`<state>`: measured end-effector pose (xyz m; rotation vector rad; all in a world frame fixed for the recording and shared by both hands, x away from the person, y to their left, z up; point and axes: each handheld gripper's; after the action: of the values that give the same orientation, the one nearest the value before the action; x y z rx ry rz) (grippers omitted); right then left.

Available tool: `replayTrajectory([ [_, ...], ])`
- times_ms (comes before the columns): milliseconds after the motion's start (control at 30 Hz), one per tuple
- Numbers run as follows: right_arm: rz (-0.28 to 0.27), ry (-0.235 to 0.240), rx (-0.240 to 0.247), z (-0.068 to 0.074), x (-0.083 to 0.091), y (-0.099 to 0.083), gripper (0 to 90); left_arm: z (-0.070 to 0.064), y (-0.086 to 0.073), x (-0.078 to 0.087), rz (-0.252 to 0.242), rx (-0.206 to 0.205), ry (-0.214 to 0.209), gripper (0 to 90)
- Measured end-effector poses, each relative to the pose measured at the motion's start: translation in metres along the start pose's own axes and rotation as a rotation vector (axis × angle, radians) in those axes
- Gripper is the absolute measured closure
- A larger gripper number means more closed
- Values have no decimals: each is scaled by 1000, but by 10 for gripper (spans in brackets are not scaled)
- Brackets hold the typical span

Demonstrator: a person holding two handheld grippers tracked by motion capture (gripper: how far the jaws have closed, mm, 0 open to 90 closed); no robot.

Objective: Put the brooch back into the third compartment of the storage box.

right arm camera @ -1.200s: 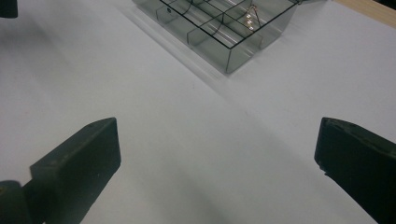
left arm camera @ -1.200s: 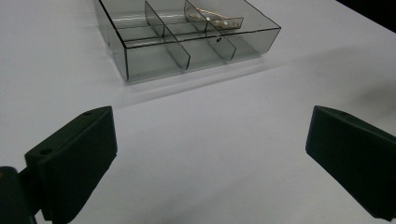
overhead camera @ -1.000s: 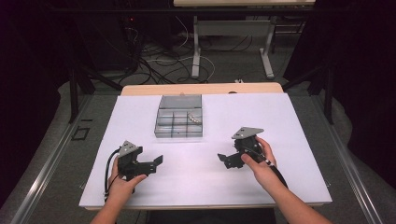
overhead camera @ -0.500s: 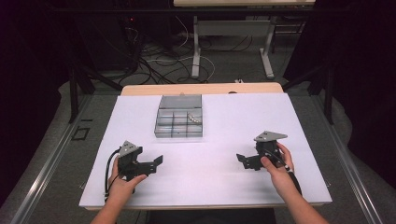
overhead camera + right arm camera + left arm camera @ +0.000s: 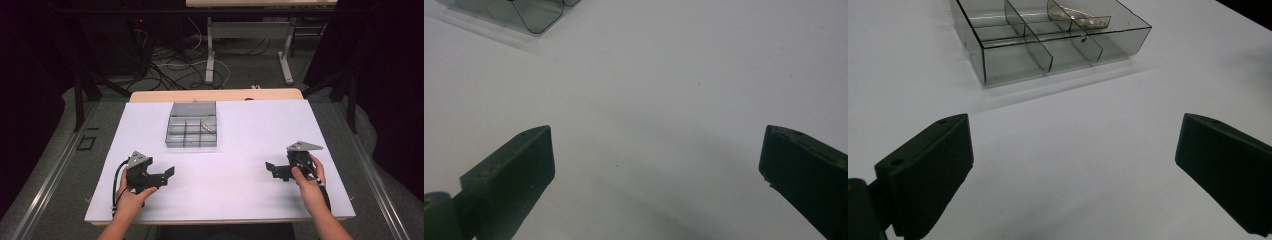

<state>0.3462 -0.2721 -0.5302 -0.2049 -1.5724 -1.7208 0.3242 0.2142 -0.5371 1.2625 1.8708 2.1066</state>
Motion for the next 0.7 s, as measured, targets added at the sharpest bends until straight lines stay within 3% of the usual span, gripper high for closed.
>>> replayTrajectory([
  [300,6,-35,-38,-16,0,-4,14,0,0,1,-2,12,5,21],
  [533,2,-49,-94,-23,-2,-9,28,0,0,0,-1,16,5,21],
  [700,-2,-42,-95,-25,-3,-10,28,1,0,0,3,13,4,21],
])
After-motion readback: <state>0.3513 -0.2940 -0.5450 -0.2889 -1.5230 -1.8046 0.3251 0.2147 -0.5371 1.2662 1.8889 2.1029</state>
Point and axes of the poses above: each handheld gripper's, and its own axes: x roughly backward along the jaws, y roughly out of its top, z roughly to its left, and after that the axes turned 9 degrees about -x, right-handed
